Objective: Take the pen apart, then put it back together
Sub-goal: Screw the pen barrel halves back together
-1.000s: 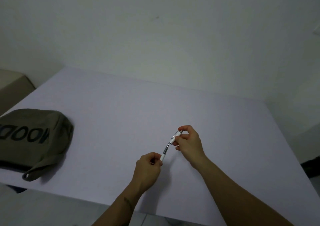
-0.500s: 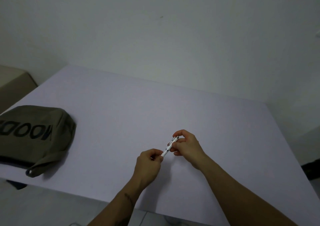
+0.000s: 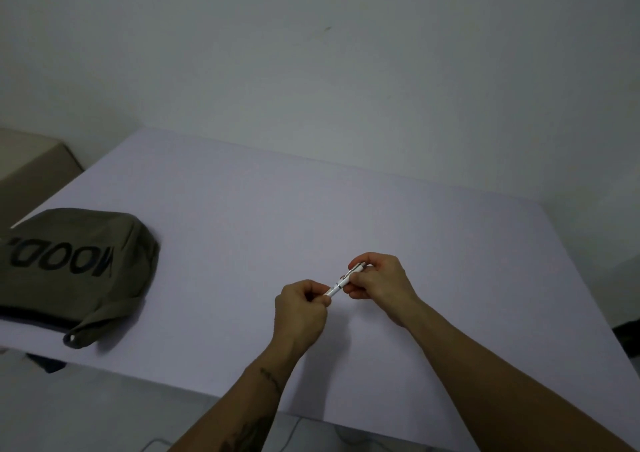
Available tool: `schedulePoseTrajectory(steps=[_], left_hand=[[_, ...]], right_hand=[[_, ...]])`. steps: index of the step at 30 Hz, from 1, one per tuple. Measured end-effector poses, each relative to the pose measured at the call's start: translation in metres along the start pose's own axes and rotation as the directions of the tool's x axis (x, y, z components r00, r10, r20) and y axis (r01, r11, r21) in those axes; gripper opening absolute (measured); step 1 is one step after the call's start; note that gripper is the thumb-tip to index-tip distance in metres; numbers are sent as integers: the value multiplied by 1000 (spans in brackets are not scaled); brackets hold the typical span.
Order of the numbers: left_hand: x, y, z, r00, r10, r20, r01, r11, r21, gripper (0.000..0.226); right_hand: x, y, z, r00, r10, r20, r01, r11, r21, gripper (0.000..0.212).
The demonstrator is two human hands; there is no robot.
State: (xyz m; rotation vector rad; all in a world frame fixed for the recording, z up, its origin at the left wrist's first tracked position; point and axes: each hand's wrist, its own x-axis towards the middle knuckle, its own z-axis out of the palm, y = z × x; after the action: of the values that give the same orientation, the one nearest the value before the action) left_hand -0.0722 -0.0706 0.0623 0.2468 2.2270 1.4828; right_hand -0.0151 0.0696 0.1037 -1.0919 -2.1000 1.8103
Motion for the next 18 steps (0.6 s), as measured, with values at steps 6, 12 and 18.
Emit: schedulePoseTrajectory(steps=[6,12,18], left_hand=[[-3,0,1,999,28,-22,-28,999,27,18],[-2,1,4,996,31,83,-32,999,18,11],[-4,-5,11,996,8,84,-7,1000,-9,7]], right_hand=[[0,0,1,1000,8,15,-9,1000,12,15],[-1,4,-6,994,53,93,-68,983,170,16],[1,8,3,999,31,13,-32,994,106,8]])
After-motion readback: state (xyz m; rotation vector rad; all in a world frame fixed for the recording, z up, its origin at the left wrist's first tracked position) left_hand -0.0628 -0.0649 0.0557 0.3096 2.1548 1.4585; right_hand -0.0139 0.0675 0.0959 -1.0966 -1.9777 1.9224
